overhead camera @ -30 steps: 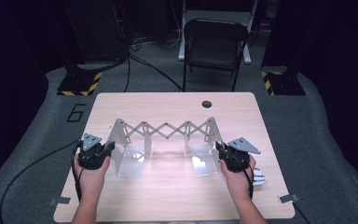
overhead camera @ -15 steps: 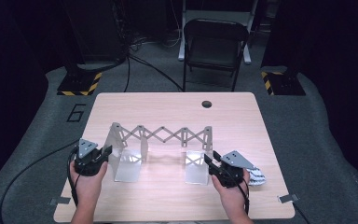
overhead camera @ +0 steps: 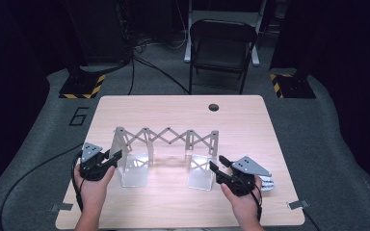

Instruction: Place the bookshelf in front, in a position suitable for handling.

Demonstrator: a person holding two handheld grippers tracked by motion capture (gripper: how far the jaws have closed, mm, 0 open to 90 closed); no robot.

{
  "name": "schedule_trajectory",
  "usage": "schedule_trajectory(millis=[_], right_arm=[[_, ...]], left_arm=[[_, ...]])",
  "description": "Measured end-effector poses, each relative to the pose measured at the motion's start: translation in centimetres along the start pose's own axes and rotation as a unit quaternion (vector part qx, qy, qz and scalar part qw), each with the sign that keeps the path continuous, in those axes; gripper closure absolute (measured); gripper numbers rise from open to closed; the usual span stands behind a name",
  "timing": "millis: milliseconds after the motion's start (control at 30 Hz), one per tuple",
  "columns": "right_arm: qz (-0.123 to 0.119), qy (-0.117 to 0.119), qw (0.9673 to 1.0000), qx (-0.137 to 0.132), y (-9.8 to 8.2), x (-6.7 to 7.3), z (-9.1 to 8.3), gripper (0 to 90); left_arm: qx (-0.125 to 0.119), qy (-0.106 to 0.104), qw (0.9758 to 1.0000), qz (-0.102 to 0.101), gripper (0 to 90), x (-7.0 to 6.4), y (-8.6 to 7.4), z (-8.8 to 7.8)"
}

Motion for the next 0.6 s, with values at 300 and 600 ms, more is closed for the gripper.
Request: schedule_trajectory(millis=[300,600], right_arm=[[0.030,-0.029,0.9991,0.006,1.2,-5.9,-2.4,49.7],[0.020,-0.070,0.9943,0.078,-2.6,-11.0,-1.5,50.4]], left_arm=[[0.000,-0.014,0.9998,-0.013,59.4,0.7,0.4,0.4],[0.001,-0.024,0.9996,-0.013,61.7,0.6,0.6,0.9]])
Point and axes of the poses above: each handheld gripper's, and its own axes: z roughly forward along the jaws, y roughly out of its top, x roughly to its left, the point moved 8 cm from there along z, roughly forward along the jaws, and after that the axes turned 8 degrees about z, right-handed, at the moved point
